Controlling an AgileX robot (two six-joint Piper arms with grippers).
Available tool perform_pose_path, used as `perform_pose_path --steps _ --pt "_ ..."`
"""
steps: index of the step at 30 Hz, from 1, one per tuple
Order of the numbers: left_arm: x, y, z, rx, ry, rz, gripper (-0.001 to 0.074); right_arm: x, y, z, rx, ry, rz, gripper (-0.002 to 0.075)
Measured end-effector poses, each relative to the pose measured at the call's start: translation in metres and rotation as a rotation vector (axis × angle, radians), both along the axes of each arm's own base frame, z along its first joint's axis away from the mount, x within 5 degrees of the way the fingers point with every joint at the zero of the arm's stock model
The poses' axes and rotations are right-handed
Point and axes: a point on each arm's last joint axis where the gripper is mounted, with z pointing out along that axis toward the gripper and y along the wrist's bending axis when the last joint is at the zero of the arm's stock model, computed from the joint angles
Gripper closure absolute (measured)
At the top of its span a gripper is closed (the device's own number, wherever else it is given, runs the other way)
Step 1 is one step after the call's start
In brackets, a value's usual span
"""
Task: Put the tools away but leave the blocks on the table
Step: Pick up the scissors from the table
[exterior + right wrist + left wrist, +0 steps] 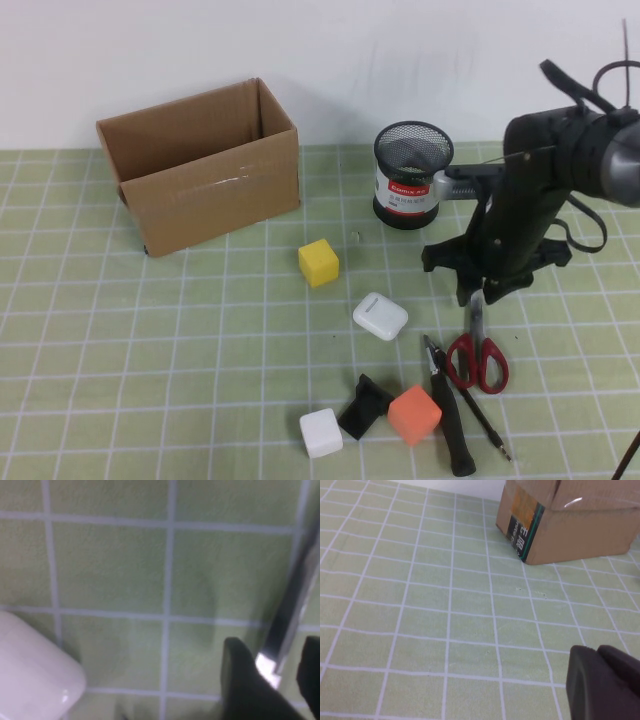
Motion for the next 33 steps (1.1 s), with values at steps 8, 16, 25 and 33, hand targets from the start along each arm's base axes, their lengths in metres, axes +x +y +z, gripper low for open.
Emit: perform_pose_path --steps 8,16,25,33 --pt "0.000 0.000 0.000 0.000 0.000 0.000 0.0739 0.002 0.001 -0.007 -0.016 0.004 -0.030 0.0456" --pt "0.000 0.000 0.000 0.000 0.000 0.000 0.0739 0.004 0.001 -0.025 -0.047 0.043 -0.006 0.0470" --pt "0.000 0.000 0.000 0.000 0.000 0.000 0.0739 0.004 -0.001 -0.029 -0.075 0.055 0.025 0.0734" --pt "0.000 0.000 0.000 0.000 0.000 0.000 0.0739 0.008 0.000 0.009 -0.070 -0.028 0.097 0.0734"
